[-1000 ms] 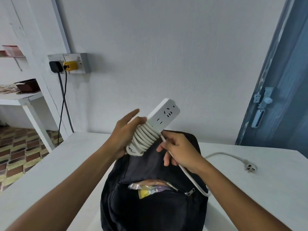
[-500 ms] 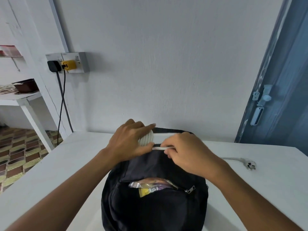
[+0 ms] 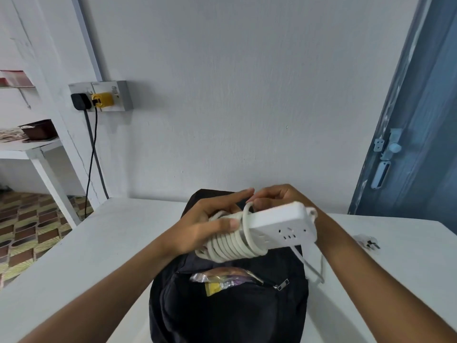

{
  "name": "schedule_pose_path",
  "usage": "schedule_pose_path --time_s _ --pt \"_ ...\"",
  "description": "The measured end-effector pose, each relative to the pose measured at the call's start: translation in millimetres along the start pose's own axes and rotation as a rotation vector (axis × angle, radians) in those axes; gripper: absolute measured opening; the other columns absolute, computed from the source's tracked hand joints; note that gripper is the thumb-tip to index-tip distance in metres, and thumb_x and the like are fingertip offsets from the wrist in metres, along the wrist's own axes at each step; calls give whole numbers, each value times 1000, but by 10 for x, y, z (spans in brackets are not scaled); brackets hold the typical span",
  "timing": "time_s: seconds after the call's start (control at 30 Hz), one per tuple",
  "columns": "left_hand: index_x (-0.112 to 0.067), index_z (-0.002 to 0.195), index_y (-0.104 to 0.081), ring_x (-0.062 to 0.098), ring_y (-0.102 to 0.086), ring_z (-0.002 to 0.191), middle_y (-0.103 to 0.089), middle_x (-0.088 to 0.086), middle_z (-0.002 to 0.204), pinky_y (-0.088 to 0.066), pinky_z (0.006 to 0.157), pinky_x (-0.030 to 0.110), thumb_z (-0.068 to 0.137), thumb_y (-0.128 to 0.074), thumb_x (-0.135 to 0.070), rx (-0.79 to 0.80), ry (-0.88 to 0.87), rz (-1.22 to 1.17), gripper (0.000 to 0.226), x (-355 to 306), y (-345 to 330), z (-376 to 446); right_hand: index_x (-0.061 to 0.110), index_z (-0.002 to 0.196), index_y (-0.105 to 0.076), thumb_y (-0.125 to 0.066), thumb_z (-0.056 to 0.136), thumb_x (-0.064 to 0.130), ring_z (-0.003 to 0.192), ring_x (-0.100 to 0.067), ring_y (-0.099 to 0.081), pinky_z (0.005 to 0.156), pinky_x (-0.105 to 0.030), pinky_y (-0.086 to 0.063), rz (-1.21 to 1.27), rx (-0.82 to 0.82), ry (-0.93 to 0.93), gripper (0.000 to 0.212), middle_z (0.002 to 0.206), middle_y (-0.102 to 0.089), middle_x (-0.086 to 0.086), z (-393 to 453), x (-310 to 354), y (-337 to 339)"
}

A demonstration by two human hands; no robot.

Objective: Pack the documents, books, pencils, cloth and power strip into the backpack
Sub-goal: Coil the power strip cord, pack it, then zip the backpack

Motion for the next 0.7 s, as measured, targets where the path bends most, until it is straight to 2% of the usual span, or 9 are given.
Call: schedule_pose_path --time_s 0.07,0.1,0.17,0.2,0.27,0.37,0.53,0.63,0.7 --pt "-8 128 -59 28 -59 117 -64 10 125 -48 92 33 82 -57 -25 -40 6 -184 49 0 10 23 26 60 -73 -90 46 48 59 -8 -63 59 -22 -51 174 -51 -4 31 63 -67 5 -33 -106 -30" --pt "-3 127 -59 32 -60 114 -64 15 124 -49 90 36 81 -59 -25 -67 9 -262 51 4 27 40 26 56 -70 -89 50 49 56 -10 -59 55 -22 -48 219 -93 -16 31 60 -64 2 -26 -157 -27" --pt "10 126 -53 38 -61 105 -62 26 116 -49 86 39 81 -67 -34 -75 -7 -384 65 -10 29 62 23 59 -63 -71 83 21 54 -15 -46 49 -24 -35 250 -133 -1 26 58 -53 -4 16 -191 -46" --pt "13 126 -50 38 -61 102 -61 27 114 -50 84 40 79 -70 -40 -64 -19 -423 73 -21 21 63 22 61 -61 -60 89 9 52 -14 -39 48 -24 -28 235 -153 10 31 57 -47 -4 43 -189 -71" --pt "9 127 -50 38 -62 100 -62 27 113 -51 84 41 71 -79 -43 -71 10 -433 82 -10 29 58 22 61 -59 -51 86 7 48 -12 -33 47 -22 -23 167 -187 2 30 54 -43 -3 61 -170 -95" --pt "-1 125 -57 42 -63 103 -64 26 115 -51 85 44 68 -82 -29 -118 74 -304 69 29 96 56 22 64 -61 -48 89 6 46 -12 -40 42 -19 -33 -12 -262 -55 32 54 -48 -7 5 -174 -22" --pt "-9 123 -62 36 -64 105 -67 19 115 -53 84 37 70 -74 -19 -187 124 -283 55 74 169 39 0 80 -62 -50 92 11 49 -15 -50 53 -22 -38 -315 -294 -67 20 56 -57 -12 -47 -180 -19" --pt "-11 123 -63 33 -65 104 -68 16 115 -53 81 35 68 -75 -24 -235 152 -273 58 101 226 38 10 82 -65 -52 95 9 49 -10 -53 50 -14 -38 -366 -304 -68 18 69 -64 -5 -87 -158 -36" --pt "-14 123 -64 31 -66 104 -69 13 114 -53 82 37 67 -76 -27 -258 173 -211 59 136 266 30 19 87 -65 -52 95 8 48 -7 -54 53 -14 -42 -422 -304 -78 19 77 -67 -2 -111 -148 -32"
Point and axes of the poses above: each hand's wrist, its own z-axis towards the middle knuckle, its own y-axis out of the back of the hand, x = y × z, the point moved 8 cm from there along z, towards the middle knuckle
